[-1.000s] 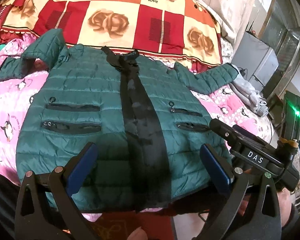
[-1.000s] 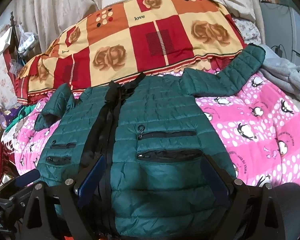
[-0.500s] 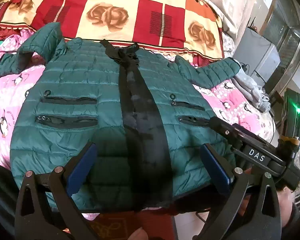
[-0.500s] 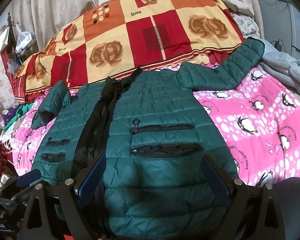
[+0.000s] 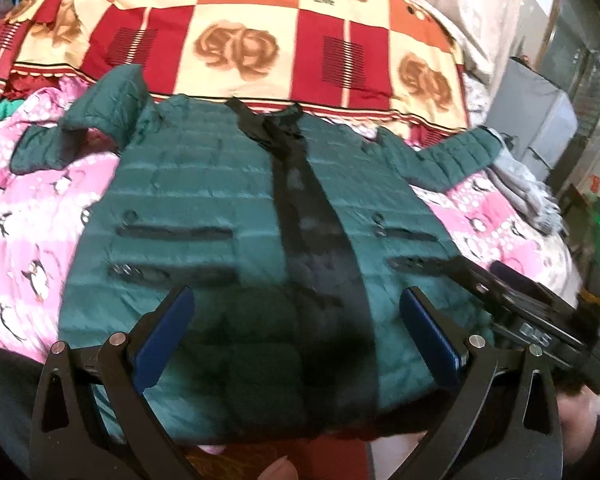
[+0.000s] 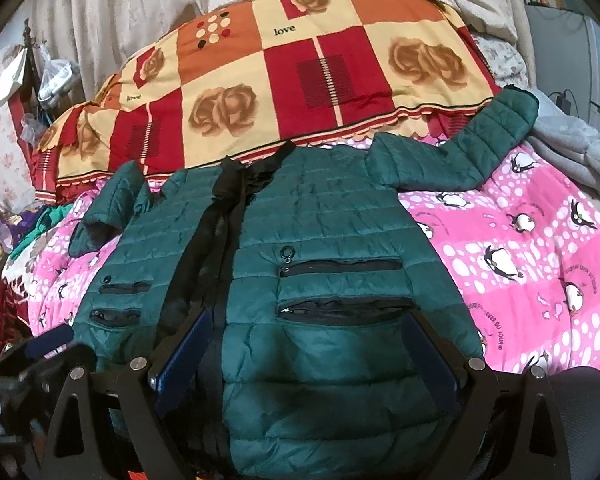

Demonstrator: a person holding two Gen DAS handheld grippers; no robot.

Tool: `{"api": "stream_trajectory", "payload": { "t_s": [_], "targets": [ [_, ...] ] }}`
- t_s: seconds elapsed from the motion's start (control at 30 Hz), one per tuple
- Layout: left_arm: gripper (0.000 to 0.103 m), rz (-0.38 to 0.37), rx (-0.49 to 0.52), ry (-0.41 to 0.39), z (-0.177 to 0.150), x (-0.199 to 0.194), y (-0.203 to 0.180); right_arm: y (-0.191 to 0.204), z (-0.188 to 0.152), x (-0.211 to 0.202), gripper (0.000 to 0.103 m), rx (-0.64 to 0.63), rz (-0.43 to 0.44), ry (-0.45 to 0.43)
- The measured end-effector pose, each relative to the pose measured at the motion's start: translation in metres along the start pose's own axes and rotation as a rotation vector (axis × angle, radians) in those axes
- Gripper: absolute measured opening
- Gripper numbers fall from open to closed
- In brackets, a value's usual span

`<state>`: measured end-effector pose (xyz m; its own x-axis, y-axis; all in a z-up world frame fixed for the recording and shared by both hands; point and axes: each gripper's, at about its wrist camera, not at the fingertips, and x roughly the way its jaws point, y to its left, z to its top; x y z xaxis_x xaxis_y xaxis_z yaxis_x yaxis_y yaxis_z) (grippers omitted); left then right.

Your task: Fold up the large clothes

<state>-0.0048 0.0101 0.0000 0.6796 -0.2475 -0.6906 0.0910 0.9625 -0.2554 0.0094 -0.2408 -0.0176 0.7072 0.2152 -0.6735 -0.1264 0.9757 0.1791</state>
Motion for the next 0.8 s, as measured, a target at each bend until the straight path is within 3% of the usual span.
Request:
{"api": "stream_trajectory", "payload": {
  "t_s": [0.23,0.8],
  "targets": [
    [0.103,0.078,0.011,0.023,0.019,0.033,0.008,0.0,0.017,-0.001,0.095,-0.063,-0.035,-0.047],
    [0.103,0.11,0.062,0.098,0.065,0.108,0.011,-0.006,0.089,0.065,0.095,-0.142,-0.013,-0.009]
  ]
}}
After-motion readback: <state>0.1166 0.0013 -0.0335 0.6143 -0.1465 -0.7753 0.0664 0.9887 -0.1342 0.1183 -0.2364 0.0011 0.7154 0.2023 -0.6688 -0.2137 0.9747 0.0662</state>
